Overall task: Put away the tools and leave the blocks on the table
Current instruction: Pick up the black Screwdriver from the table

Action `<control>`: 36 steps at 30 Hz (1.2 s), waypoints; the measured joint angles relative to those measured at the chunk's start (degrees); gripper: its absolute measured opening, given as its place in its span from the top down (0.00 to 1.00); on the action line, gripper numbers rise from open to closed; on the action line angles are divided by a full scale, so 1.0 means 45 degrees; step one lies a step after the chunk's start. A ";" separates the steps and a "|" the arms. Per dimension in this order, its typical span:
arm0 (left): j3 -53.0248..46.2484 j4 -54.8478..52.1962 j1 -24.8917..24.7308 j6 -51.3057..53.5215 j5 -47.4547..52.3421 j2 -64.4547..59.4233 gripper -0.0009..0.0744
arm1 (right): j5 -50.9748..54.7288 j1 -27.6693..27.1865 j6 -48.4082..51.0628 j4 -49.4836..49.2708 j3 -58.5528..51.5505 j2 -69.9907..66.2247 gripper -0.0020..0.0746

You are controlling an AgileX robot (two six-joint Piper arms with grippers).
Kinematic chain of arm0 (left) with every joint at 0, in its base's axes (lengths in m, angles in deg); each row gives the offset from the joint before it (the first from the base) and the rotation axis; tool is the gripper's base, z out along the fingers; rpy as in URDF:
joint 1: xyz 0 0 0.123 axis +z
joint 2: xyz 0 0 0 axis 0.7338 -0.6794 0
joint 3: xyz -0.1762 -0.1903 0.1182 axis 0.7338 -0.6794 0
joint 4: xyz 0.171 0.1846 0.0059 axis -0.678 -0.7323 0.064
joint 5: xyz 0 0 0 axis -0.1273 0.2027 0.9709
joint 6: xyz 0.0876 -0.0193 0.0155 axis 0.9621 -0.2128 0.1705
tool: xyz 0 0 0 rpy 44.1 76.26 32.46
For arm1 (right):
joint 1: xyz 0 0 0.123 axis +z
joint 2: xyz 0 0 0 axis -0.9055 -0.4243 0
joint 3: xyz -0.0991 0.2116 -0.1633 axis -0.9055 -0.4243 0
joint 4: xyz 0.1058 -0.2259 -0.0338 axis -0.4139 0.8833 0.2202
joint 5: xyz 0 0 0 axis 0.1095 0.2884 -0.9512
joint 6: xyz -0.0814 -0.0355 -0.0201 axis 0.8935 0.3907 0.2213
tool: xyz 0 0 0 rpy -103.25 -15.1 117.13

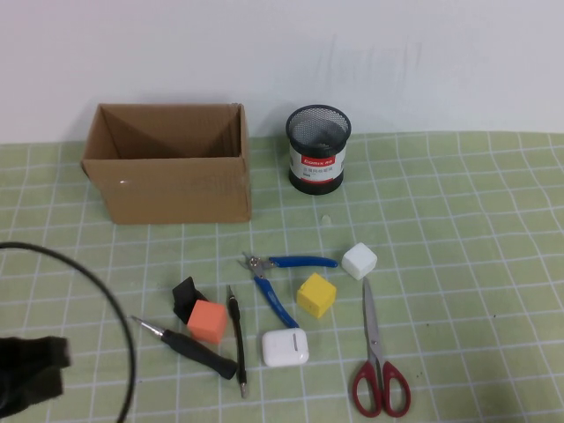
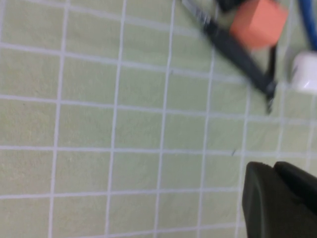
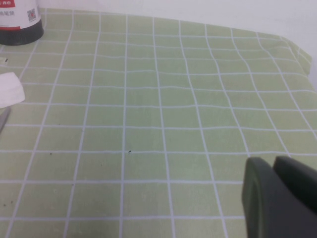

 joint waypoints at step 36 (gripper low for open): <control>0.5144 -0.2376 -0.6344 1.4948 -0.0732 -0.9300 0.92 | 0.0000 0.0000 0.0000 0.0000 0.0000 0.0000 0.99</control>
